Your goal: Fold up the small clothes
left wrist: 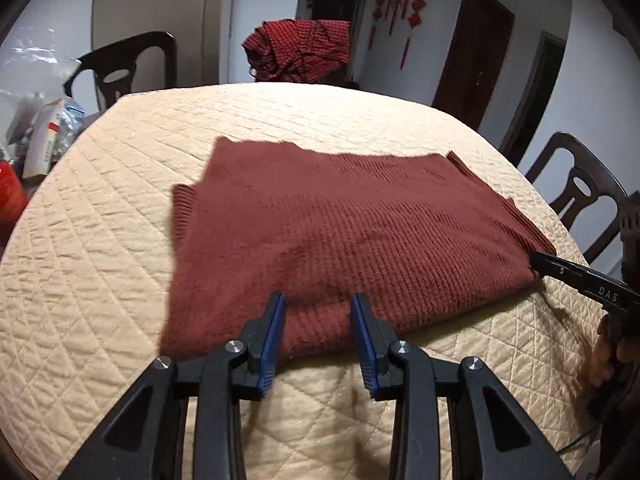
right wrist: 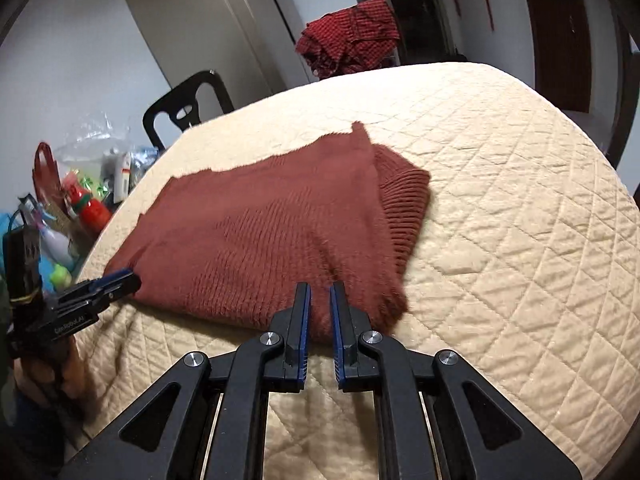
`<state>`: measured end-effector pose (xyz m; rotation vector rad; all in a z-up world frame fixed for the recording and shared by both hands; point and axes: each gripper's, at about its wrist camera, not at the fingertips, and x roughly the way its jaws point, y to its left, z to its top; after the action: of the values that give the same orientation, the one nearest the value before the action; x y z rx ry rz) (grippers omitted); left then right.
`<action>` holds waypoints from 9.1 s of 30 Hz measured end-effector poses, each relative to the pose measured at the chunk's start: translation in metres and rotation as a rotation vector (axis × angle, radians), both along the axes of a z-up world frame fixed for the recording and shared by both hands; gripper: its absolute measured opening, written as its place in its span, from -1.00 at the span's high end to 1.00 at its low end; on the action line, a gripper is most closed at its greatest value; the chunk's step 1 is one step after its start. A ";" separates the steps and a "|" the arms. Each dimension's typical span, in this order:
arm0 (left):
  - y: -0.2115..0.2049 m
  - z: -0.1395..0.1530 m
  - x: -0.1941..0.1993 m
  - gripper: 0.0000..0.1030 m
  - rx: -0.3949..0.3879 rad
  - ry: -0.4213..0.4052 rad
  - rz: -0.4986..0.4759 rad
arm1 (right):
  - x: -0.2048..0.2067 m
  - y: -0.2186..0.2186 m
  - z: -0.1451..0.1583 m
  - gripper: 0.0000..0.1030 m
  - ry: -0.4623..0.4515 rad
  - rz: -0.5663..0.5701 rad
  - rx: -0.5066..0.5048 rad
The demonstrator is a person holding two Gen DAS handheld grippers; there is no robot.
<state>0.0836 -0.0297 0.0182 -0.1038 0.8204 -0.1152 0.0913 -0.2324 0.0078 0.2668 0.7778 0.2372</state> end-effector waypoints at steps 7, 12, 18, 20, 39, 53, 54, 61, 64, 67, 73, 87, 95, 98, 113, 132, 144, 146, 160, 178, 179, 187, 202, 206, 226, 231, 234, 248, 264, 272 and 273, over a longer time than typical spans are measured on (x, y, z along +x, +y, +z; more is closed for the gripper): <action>0.016 -0.004 -0.003 0.29 0.034 0.007 0.074 | -0.003 -0.007 -0.002 0.82 0.003 -0.018 0.008; 0.015 -0.004 -0.007 0.29 0.032 0.008 0.082 | -0.005 -0.004 0.007 0.82 -0.024 -0.017 -0.005; 0.019 -0.002 -0.008 0.29 0.020 0.009 0.093 | -0.005 -0.009 0.005 0.82 -0.019 -0.026 0.019; 0.020 -0.003 -0.008 0.29 0.020 0.009 0.095 | -0.006 -0.009 0.006 0.82 -0.028 -0.022 0.028; 0.024 0.000 -0.004 0.29 0.017 -0.006 0.083 | 0.003 -0.003 0.011 0.82 -0.022 -0.011 0.014; 0.037 0.000 -0.004 0.29 -0.008 -0.019 0.092 | 0.021 0.006 0.000 0.82 0.027 -0.007 -0.004; 0.040 0.002 -0.003 0.29 -0.016 -0.022 0.094 | 0.020 0.008 0.003 0.82 0.018 -0.004 -0.014; 0.066 0.007 0.008 0.29 -0.046 -0.023 0.167 | 0.026 0.041 0.020 0.80 -0.026 0.082 -0.020; 0.080 0.000 0.017 0.29 -0.096 0.012 0.180 | 0.032 0.062 0.017 0.66 -0.024 0.122 -0.049; 0.088 -0.009 0.029 0.29 -0.139 0.043 0.179 | 0.038 0.083 0.013 0.66 -0.019 0.170 -0.068; 0.092 -0.018 0.056 0.27 -0.215 0.075 0.144 | 0.059 0.109 0.013 0.66 -0.027 0.231 -0.103; 0.087 -0.022 0.054 0.18 -0.355 0.114 0.084 | 0.104 0.118 0.005 0.66 0.031 0.214 -0.094; 0.093 -0.026 0.033 0.18 -0.462 0.108 0.098 | 0.047 0.117 0.007 0.67 0.022 0.283 -0.070; 0.094 -0.027 0.030 0.18 -0.467 0.105 0.102 | 0.032 0.113 0.005 0.66 0.009 0.277 -0.066; 0.103 -0.036 0.049 0.18 -0.605 0.110 0.105 | 0.027 0.102 0.001 0.67 0.018 0.260 -0.012; 0.079 0.019 0.055 0.62 -0.616 0.002 0.003 | 0.010 0.068 0.009 0.66 -0.009 0.184 0.050; -0.034 0.072 0.095 0.62 -0.592 -0.007 -0.233 | -0.015 -0.001 0.018 0.66 -0.038 0.007 0.087; -0.059 0.063 0.105 0.62 -0.574 0.030 -0.272 | -0.018 -0.008 0.017 0.66 -0.036 -0.009 0.081; -0.087 0.064 0.092 0.15 -0.558 0.040 -0.396 | -0.026 -0.033 0.013 0.55 -0.051 0.003 0.234; -0.037 0.022 0.076 0.15 -0.379 0.039 -0.213 | 0.026 -0.023 -0.005 -0.20 0.074 0.023 0.471; -0.037 0.022 0.075 0.15 -0.375 0.037 -0.213 | 0.032 -0.023 -0.007 0.02 0.089 0.005 0.472; -0.050 0.036 0.075 0.15 -0.332 -0.018 -0.236 | 0.028 -0.025 0.028 0.58 -0.037 -0.002 0.375; -0.079 0.024 0.078 0.15 -0.224 0.011 -0.312 | 0.022 -0.051 -0.006 0.59 -0.002 -0.087 0.328; -0.076 0.017 0.077 0.14 -0.226 0.012 -0.313 | 0.015 -0.055 -0.014 0.59 -0.004 -0.098 0.349; -0.099 0.018 0.070 0.02 -0.097 -0.031 -0.351 | 0.043 -0.026 0.006 0.84 -0.009 -0.071 0.106; -0.090 0.024 0.069 0.02 -0.133 -0.023 -0.358 | 0.041 -0.033 0.005 0.86 -0.015 -0.065 0.124; -0.085 0.033 0.077 0.02 -0.140 -0.051 -0.341 | 0.042 -0.035 0.015 0.86 -0.030 -0.053 0.151; -0.108 0.010 0.114 0.10 -0.042 -0.030 -0.315 | 0.068 -0.045 0.004 0.85 -0.004 -0.088 0.111; -0.110 0.018 0.033 0.23 0.001 -0.053 -0.370 | -0.012 0.004 0.011 0.86 -0.023 0.008 -0.088; -0.108 0.011 0.031 0.23 0.005 -0.061 -0.356 | -0.010 0.002 0.005 0.87 -0.021 0.000 -0.110; -0.107 0.013 0.031 0.23 -0.004 -0.053 -0.352 | -0.010 0.003 0.007 0.87 -0.019 -0.003 -0.111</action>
<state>0.1144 -0.1364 0.0312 0.0409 0.7796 -0.4490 0.0811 -0.2296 0.0148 0.1605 0.7689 0.1929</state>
